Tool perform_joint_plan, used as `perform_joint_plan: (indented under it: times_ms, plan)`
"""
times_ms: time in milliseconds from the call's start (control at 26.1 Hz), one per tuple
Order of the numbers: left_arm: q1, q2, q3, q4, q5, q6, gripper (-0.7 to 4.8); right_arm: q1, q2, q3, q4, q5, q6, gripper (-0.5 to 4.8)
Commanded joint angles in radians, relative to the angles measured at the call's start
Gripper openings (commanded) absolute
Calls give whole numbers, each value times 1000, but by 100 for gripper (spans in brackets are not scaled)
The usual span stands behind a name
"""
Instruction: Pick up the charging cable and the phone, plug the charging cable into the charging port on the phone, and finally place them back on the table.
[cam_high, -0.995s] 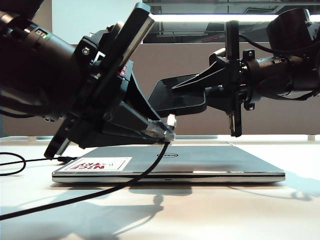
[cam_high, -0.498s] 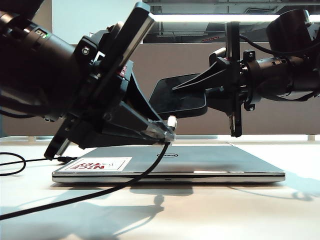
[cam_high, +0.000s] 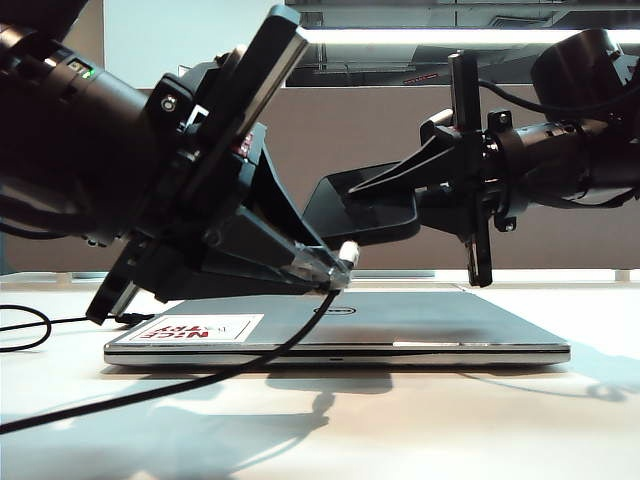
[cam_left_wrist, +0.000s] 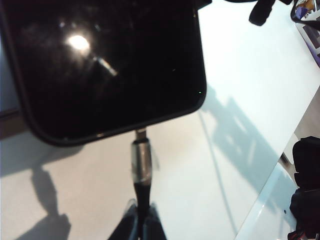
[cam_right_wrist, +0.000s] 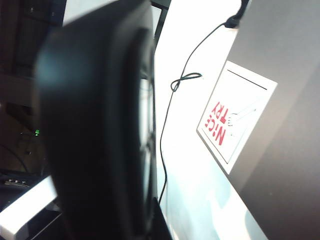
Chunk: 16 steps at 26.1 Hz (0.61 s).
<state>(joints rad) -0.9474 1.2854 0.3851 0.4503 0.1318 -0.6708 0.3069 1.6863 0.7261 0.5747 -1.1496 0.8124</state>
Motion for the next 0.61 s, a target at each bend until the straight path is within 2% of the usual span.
perform_joint_plan:
  times_ms: [38,230,612]
  plan:
    - [1,-3,6,38,-8,1,-6,5,-7,3,12,-23,-22,-6]
    - [1,-3,6,38,-8,-21,-6,18,-7,3,13,11,-27,-6]
    - [1,-3,6,37,-8,-22,-6,17,-7,3,10,10,7,-6]
